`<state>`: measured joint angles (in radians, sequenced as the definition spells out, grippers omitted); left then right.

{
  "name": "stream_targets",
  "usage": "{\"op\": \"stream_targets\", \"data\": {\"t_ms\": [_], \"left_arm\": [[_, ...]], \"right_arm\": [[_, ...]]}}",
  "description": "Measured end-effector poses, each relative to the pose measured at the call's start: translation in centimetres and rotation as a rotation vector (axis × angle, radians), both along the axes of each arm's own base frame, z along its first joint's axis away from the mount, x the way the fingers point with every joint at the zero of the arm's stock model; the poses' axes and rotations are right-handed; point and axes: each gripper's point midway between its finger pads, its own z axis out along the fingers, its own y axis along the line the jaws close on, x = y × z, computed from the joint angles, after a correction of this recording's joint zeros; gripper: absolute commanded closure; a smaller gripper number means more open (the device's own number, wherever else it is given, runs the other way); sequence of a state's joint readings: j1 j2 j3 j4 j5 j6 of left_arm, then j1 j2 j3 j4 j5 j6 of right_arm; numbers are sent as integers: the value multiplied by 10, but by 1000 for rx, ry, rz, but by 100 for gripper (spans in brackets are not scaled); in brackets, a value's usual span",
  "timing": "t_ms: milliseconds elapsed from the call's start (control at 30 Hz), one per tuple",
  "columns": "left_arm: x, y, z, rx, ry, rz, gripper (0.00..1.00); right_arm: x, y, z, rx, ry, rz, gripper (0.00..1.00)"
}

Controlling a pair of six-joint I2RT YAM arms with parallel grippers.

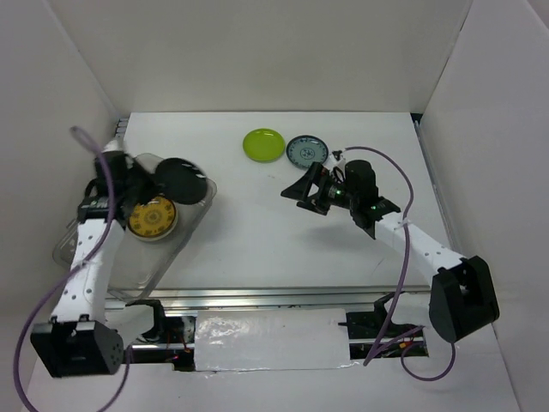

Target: Place the plates into the plastic bin on the countertop

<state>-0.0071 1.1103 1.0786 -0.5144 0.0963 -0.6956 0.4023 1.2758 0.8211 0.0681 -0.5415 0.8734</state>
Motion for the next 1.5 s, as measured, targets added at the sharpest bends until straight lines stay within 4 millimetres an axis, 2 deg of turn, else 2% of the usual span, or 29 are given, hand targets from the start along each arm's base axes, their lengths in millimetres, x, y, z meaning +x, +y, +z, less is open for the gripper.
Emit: {"op": "stream_targets", "data": {"t_ms": [100,133,200,267,367,400,433,467,533,667,733,800,867,900,933,1000,1067,1133,1233,1300,1400,1433,1500], "left_arm": [[-22,98,-16,-10,0,378,100],[-31,117,-24,-13,11,461,100],[-43,139,-45,-35,53,565,100],[-45,146,-67,-64,114,603,100],[-38,149,-97,-106,196,618,100],[-35,149,-106,-116,220,615,93],[-32,149,-112,-126,235,615,73],[-30,149,-116,-132,245,613,62],[-27,148,-121,-146,257,611,29],[-26,147,-115,-147,264,596,5],[-30,146,-102,-128,251,585,1],[-39,143,-76,-89,199,569,1],[-48,139,-47,-47,121,544,1],[-54,135,-24,-13,55,523,1],[-58,133,-9,13,11,506,1],[-66,130,11,63,-44,476,1],[-69,130,13,94,-37,449,1],[-69,127,-3,93,24,409,1],[-74,111,-34,58,111,324,1],[-83,95,-39,44,125,265,1],[-92,72,-17,50,39,177,1],[-95,66,-7,61,8,147,1],[-98,60,13,78,-46,116,1]], "right_arm": [[-7,-19,-17,-14,22,-42,0],[-10,-22,-21,-18,27,-45,0],[-17,-25,-29,-24,36,-42,0],[-22,-29,-35,-29,39,-33,0],[-24,-39,-39,-27,39,-42,0],[-23,-44,-40,-26,37,-51,0],[-22,-48,-39,-25,32,-56,0],[-22,-50,-38,-24,27,-58,0],[-20,-56,-34,-21,6,-68,0],[-17,-63,-30,-23,-19,-77,0],[-12,-68,-33,-33,-15,-99,0],[3,-76,-44,-65,15,-153,0],[29,-85,-59,-97,72,-217,0],[45,-90,-69,-107,108,-256,0],[61,-96,-82,-113,152,-295,0],[87,-109,-108,-113,240,-364,0],[105,-118,-135,-108,336,-415,0],[126,-123,-151,-109,394,-452,0],[163,-123,-153,-114,419,-479,1],[196,-122,-146,-109,407,-494,3],[238,-121,-138,-97,380,-520,17],[247,-121,-140,-99,380,-526,29],[257,-123,-148,-107,410,-552,34]]}}
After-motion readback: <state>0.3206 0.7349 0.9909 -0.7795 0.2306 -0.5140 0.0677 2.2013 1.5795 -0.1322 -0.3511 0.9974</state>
